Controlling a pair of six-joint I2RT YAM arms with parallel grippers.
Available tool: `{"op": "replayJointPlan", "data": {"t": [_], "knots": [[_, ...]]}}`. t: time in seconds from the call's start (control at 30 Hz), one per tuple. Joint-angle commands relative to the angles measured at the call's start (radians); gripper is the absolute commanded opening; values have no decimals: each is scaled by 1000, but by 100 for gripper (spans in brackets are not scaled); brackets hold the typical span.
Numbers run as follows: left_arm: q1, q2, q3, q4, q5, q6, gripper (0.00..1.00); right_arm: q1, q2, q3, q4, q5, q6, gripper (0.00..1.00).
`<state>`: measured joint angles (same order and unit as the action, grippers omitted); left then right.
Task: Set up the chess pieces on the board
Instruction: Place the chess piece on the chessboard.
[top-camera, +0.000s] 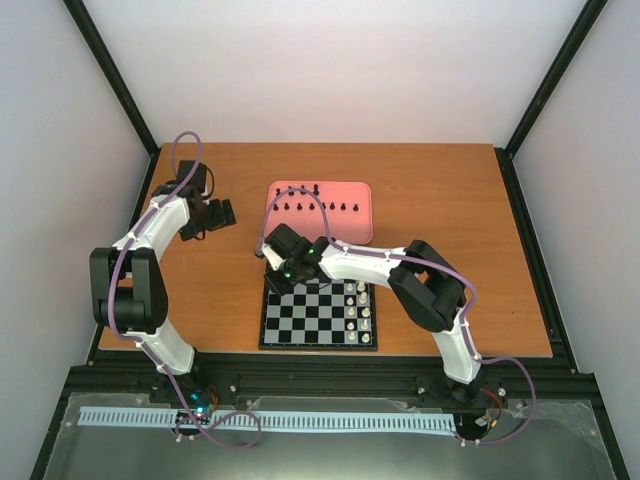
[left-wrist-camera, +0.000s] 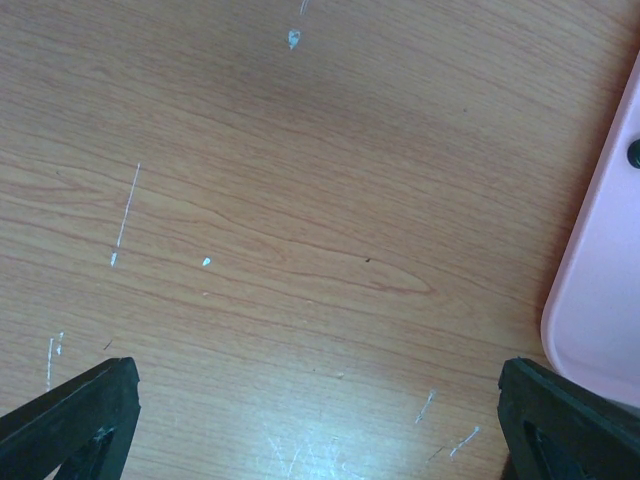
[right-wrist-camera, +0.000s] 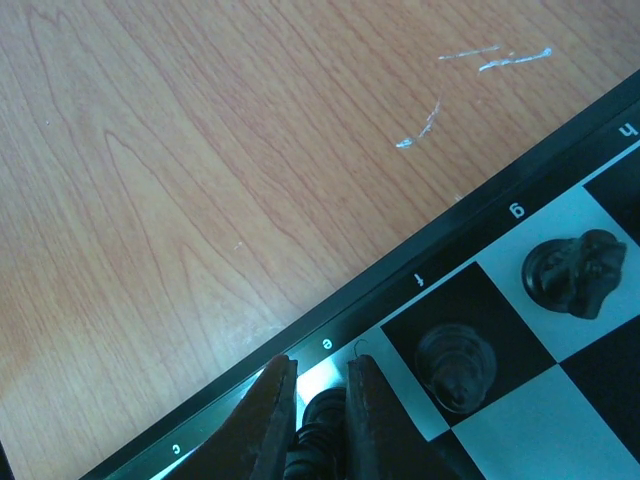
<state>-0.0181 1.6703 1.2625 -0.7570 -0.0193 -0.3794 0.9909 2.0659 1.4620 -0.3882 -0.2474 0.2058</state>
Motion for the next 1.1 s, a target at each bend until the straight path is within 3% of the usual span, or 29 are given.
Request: {"op": "replayJointPlan", "data": {"t": [0.0,0.13,0.57,1.07], "knots": [[1,-25,-6,13,-8,7,100,11,23,25,9,2,-12,5],[0,-24,-5,12,-7,9,100,11,23,27,7,11,-16,8],[1,-19,-6,13,-7,9,100,12,5,33,-22,-4,-47,33],[0,-24,-3,8,-17,12,100,11,-116,38,-97,-7,-74,36]]}}
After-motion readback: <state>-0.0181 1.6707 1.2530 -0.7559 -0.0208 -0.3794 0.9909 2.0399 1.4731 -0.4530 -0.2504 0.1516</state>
